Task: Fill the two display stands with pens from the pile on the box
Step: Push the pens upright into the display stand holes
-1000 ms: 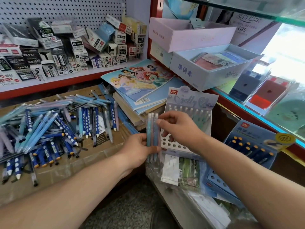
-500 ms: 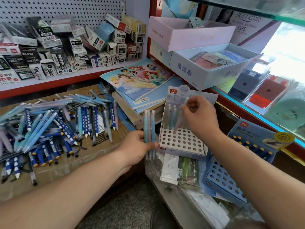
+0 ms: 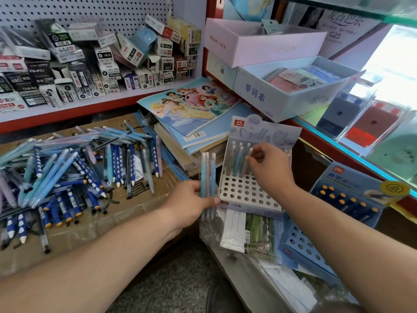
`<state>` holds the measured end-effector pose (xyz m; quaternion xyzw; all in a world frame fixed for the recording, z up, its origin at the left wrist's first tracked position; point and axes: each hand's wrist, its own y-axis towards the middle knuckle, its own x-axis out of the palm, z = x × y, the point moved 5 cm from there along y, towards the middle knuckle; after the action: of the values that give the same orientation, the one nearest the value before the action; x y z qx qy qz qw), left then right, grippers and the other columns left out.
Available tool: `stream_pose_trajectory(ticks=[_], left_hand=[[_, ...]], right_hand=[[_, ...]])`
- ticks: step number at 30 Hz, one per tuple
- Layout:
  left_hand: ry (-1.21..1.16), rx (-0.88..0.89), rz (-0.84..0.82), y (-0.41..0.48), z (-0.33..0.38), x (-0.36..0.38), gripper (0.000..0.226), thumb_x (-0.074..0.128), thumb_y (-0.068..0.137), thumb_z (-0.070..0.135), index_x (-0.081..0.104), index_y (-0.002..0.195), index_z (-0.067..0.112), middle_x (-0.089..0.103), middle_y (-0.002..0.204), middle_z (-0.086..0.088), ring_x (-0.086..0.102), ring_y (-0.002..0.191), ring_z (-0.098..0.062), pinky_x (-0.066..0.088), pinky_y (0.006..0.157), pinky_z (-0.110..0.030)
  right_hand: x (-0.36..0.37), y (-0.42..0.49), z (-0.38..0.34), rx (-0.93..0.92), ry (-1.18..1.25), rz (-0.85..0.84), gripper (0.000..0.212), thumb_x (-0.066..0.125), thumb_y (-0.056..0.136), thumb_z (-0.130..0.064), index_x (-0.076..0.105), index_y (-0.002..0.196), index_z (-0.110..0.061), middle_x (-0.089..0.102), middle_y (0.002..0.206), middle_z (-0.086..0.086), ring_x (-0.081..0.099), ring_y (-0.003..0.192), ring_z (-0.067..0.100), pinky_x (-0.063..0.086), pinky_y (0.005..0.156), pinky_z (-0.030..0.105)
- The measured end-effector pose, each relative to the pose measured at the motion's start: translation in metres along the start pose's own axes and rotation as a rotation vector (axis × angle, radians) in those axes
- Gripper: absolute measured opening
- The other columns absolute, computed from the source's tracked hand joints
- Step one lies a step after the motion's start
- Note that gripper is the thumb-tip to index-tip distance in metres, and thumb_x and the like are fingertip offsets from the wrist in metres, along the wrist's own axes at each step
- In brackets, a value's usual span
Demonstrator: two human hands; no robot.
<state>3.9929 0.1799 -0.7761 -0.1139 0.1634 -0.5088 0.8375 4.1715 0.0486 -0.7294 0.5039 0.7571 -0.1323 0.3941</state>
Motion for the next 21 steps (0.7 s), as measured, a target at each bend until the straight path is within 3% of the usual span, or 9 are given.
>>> stream_pose_trajectory(ticks=[3,7,10,12,16,21], left_hand=[[0.015,0.003,-0.005,0.001,0.0,0.001,0.024,0.081,0.084,0.012,0.075,0.107,0.017,0.078,0.102,0.002,0.074,0.098,-0.012,0.058,0.088,-0.027],[0.021,0.007,-0.015,0.0,0.003,0.003,0.025,0.08,0.085,0.011,0.075,0.109,0.015,0.077,0.103,0.002,0.073,0.098,-0.011,0.058,0.085,-0.024],[0.01,0.006,-0.017,-0.001,0.003,0.003,0.024,0.08,0.085,0.011,0.074,0.108,0.015,0.077,0.104,0.002,0.073,0.099,-0.012,0.058,0.087,-0.026],[0.005,0.004,-0.022,-0.001,0.003,0.003,0.024,0.079,0.085,0.011,0.074,0.109,0.015,0.078,0.103,0.001,0.074,0.099,-0.014,0.058,0.092,-0.032],[-0.019,0.005,-0.063,-0.001,0.003,0.007,0.024,0.078,0.086,0.008,0.074,0.109,0.011,0.079,0.101,-0.003,0.076,0.097,-0.018,0.059,0.094,-0.039],[-0.012,0.011,-0.077,-0.005,0.005,0.011,0.021,0.077,0.087,0.005,0.074,0.108,0.01,0.079,0.099,-0.005,0.076,0.093,-0.019,0.06,0.086,-0.032]], right_hand=[[0.008,0.001,0.002,0.011,-0.06,0.011,0.01,0.071,0.095,-0.023,0.071,0.104,-0.019,0.067,0.09,-0.008,0.062,0.085,0.009,0.039,0.065,0.012],[0.007,0.003,0.0,0.047,-0.077,0.024,0.014,0.073,0.093,-0.029,0.067,0.1,-0.019,0.066,0.088,-0.007,0.063,0.083,0.012,0.046,0.071,0.026],[-0.002,-0.003,-0.002,0.085,-0.043,0.028,0.015,0.071,0.093,-0.027,0.059,0.093,-0.018,0.064,0.082,-0.002,0.062,0.075,0.015,0.051,0.067,0.033],[-0.002,-0.009,-0.009,0.133,0.092,-0.067,0.01,0.065,0.096,-0.022,0.064,0.09,-0.014,0.069,0.081,0.006,0.065,0.069,0.017,0.052,0.06,0.033],[0.019,-0.032,-0.036,0.146,0.482,-0.471,0.015,0.064,0.099,-0.027,0.071,0.104,-0.014,0.076,0.093,0.009,0.067,0.068,0.017,0.048,0.051,0.026],[0.023,-0.036,-0.043,0.077,0.402,-0.452,0.01,0.073,0.095,-0.02,0.067,0.097,-0.012,0.071,0.069,0.006,0.065,0.057,0.012,0.052,0.05,0.027]])
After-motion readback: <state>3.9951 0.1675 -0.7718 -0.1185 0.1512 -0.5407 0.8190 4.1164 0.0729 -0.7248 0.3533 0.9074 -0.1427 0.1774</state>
